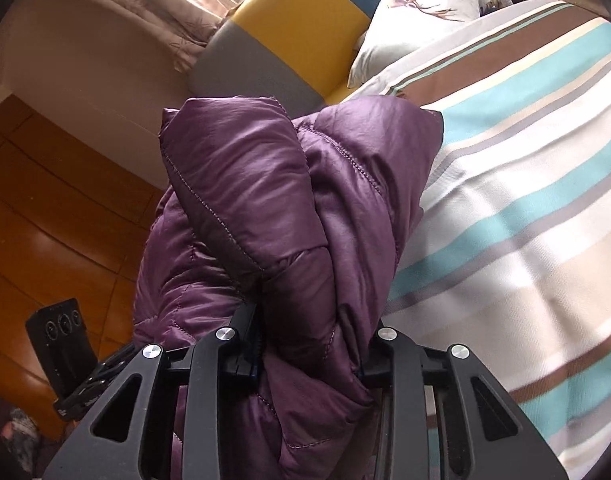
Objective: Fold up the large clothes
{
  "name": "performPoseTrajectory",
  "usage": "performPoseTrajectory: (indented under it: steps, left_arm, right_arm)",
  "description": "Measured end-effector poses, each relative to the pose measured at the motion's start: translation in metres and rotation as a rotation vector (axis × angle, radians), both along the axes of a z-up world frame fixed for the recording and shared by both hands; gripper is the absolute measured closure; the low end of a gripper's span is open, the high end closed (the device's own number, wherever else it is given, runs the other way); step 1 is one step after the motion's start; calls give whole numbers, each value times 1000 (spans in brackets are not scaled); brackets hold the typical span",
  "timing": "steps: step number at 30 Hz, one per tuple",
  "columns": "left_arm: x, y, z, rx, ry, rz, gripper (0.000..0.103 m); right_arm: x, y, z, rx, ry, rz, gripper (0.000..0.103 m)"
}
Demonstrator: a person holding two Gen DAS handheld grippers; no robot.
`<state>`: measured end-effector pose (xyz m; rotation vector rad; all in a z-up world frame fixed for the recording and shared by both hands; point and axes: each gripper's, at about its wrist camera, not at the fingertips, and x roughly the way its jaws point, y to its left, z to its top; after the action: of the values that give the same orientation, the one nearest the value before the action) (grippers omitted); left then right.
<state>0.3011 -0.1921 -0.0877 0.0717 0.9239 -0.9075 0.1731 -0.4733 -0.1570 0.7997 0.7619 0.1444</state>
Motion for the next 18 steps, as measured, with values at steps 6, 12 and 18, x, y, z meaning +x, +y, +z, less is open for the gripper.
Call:
performPoseTrajectory:
  steps: [6,12,18]
  left_arm:
    - [-20,19,21,-20,-44,8,63]
    - [-40,50,44,-44,-89,36,63]
    - [-63,83,58,-47,-119,91,63]
  right_arm:
    - [-31,3,9,8,-46,4,72]
    - [-47,29,19,16,-97,24,72]
    - [-59,65,37,2,-135,65,72]
